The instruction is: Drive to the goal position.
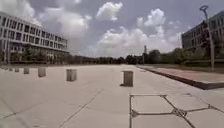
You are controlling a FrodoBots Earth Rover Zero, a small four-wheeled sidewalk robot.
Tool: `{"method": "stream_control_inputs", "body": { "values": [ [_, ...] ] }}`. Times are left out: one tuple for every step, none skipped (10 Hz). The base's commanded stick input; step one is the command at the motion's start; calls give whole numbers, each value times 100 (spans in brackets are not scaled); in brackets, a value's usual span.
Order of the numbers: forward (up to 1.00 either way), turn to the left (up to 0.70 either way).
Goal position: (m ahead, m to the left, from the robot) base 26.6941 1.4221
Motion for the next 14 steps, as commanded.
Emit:
{"method": "stream_control_inputs", "body": {
  "values": [
    [70, 1],
    [70, 1],
    [70, 1],
    [70, 1],
    [70, 1],
    [70, 1],
    [70, 1],
    [70, 1],
    [70, 1],
    [70, 1],
    [70, 1],
    [70, 36],
    [70, 36],
    [70, 31]
  ]
}}
